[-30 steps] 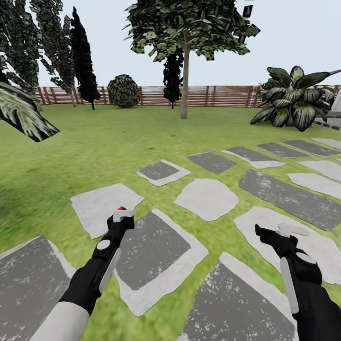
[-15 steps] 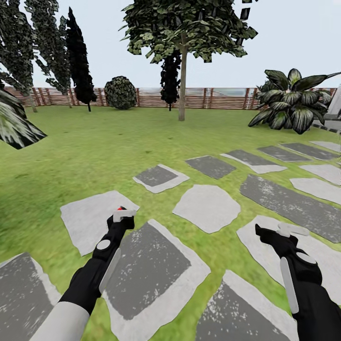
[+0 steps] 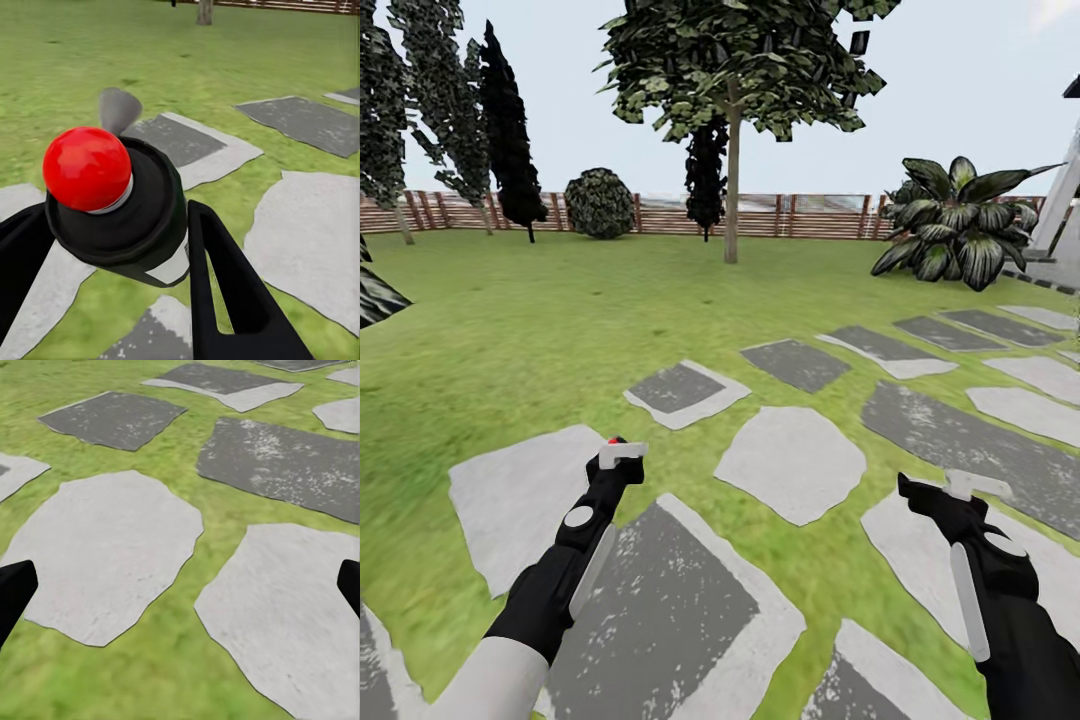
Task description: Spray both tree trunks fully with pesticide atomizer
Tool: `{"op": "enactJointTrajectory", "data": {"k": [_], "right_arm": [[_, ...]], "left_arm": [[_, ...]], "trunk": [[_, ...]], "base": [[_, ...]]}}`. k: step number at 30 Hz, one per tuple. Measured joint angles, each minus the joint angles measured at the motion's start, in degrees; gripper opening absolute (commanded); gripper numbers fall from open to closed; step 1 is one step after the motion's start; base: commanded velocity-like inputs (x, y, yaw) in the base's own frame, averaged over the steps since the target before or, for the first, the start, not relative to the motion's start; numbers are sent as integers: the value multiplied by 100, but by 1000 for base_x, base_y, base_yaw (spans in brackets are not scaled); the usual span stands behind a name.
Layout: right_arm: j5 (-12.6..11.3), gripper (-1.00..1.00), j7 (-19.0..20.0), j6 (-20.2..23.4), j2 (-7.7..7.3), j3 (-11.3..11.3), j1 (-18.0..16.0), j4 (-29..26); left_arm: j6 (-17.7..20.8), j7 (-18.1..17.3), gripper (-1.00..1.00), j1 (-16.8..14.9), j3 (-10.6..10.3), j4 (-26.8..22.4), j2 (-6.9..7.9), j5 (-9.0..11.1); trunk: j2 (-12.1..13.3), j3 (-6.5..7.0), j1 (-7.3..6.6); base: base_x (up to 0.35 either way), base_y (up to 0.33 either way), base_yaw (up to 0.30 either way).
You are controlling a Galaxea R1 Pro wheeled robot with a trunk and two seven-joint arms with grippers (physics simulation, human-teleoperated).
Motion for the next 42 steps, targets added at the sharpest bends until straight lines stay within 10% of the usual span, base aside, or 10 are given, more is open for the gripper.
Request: {"op": "enactJointTrajectory", "data": {"k": [29,36,42], "right_arm": [[45,100,-34,-11,1,5,0,-35],[1018,100,-42,-3,32,1,0,-27],[1117,100,-11,0,35,-1,0,-21]], "left_arm": [[0,0,-100,0,-247,0,0,-1],[0,0,-100,0,-247,0,0,1],[0,0,-100,0,-247,0,0,-4]], "trunk": [[0,12,0],[0,12,0],[0,12,0]], "base": [[336,0,-2],[336,0,0],[336,0,0]]}}
